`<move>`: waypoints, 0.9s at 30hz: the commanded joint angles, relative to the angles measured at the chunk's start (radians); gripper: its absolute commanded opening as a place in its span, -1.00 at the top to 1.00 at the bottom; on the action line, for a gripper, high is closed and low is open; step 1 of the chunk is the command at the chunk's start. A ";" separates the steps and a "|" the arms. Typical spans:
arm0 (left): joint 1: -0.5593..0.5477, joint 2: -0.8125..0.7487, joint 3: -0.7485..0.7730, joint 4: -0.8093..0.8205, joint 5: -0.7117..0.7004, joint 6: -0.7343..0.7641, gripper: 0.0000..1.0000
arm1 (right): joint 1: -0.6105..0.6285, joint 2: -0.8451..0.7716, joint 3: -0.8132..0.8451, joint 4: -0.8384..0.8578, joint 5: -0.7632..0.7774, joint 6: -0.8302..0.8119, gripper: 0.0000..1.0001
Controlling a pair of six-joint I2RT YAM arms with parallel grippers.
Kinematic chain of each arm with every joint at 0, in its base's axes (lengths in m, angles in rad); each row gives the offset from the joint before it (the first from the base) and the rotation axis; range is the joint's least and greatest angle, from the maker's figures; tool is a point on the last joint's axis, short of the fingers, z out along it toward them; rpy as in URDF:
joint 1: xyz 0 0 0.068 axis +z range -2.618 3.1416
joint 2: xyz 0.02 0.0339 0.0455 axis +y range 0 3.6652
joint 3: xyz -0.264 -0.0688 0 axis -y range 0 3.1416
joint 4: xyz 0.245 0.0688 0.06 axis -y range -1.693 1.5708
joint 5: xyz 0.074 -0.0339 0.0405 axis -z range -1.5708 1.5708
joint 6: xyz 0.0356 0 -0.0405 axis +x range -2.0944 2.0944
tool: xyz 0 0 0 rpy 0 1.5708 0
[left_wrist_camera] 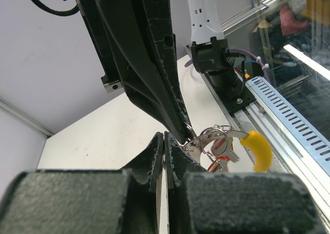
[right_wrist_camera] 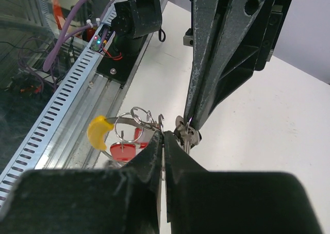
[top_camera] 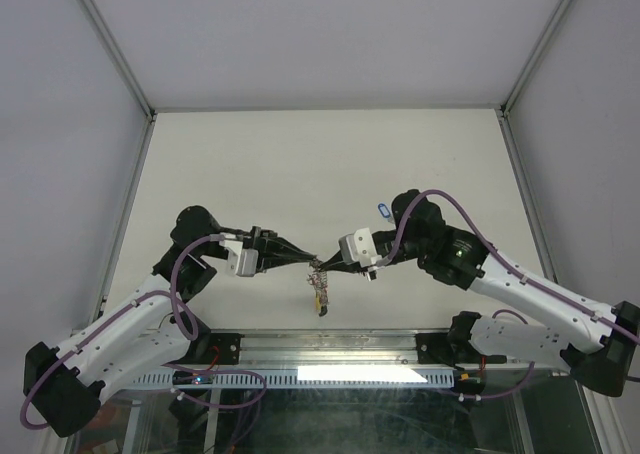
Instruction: Put the keys on the keyring
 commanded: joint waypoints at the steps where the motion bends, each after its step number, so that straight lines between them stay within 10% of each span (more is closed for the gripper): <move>1: 0.004 -0.001 0.045 -0.009 0.063 0.046 1.00 | 0.004 -0.002 0.060 0.041 -0.043 0.009 1.00; 27: 0.003 0.002 0.064 -0.043 0.135 0.062 1.00 | 0.004 0.033 0.077 0.029 -0.071 0.012 1.00</move>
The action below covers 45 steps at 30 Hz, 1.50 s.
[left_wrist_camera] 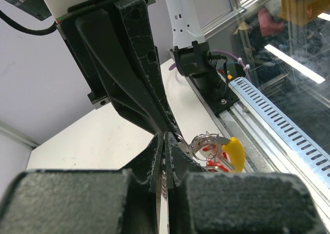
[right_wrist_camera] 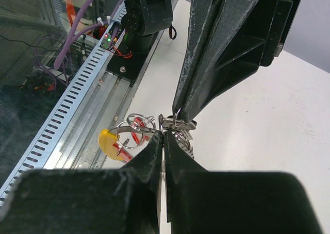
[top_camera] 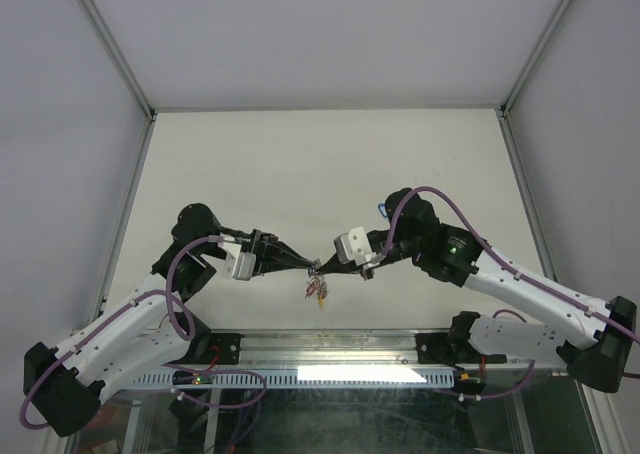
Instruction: Put the keys on the keyring
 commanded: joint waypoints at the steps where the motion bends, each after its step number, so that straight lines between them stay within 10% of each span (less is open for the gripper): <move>1: 0.003 0.001 0.044 0.006 0.052 0.040 1.00 | 0.004 -0.007 0.065 0.052 -0.034 0.010 1.00; 45: 0.004 0.012 0.068 -0.041 0.070 0.062 1.00 | 0.004 -0.040 0.048 0.058 -0.006 0.007 1.00</move>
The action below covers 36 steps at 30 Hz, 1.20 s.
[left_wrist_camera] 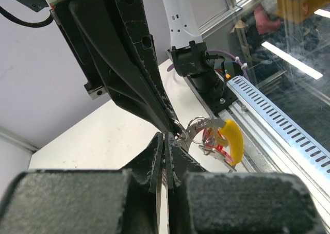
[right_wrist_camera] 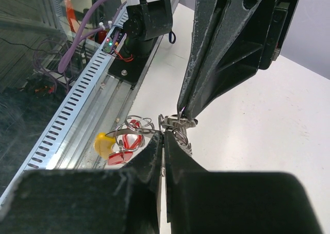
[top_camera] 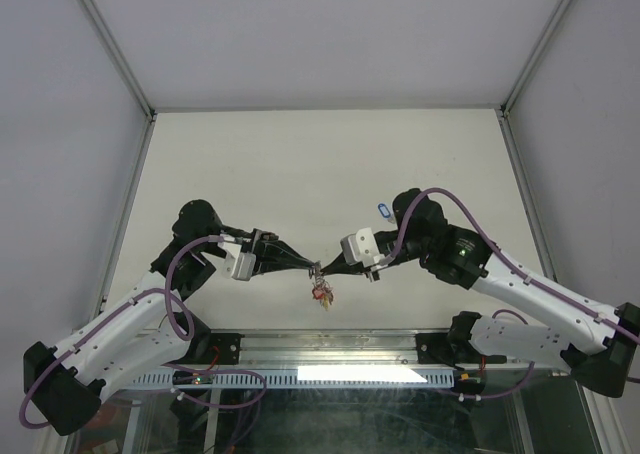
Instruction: Put the keys on the keyring
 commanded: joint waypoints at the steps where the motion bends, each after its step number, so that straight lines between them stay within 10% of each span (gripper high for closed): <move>1: 0.004 0.002 0.036 0.016 0.056 0.014 1.00 | 0.004 0.005 0.035 0.094 -0.008 0.001 1.00; 36: 0.003 -0.001 0.047 -0.036 0.111 0.041 1.00 | -0.023 0.033 0.034 0.113 -0.033 0.033 1.00</move>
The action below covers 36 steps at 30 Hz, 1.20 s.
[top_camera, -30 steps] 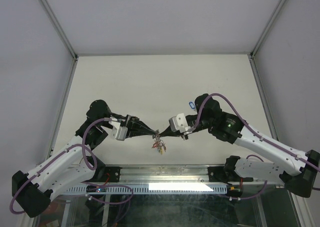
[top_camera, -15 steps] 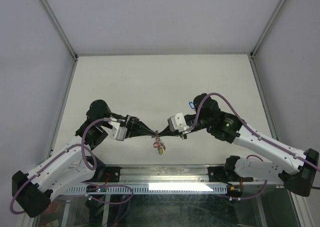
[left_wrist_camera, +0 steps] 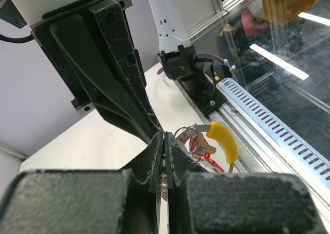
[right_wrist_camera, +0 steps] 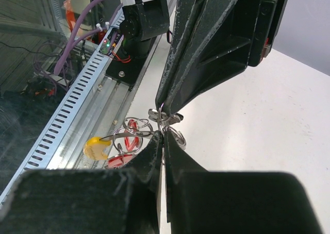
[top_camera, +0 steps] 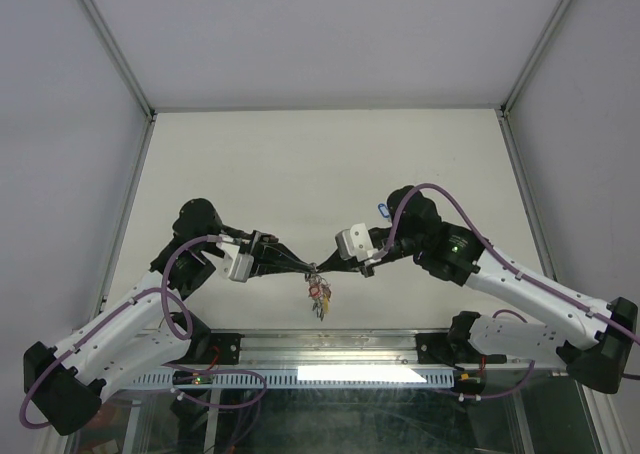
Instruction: Put the keys on the keyring
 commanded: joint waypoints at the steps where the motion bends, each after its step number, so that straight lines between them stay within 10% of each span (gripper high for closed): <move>1: 0.003 -0.004 0.045 -0.027 0.055 0.044 1.00 | -0.014 -0.010 0.034 0.070 -0.028 0.017 1.00; 36: 0.003 0.022 0.093 -0.205 0.011 0.174 1.00 | -0.061 -0.068 0.007 0.095 -0.052 0.102 1.00</move>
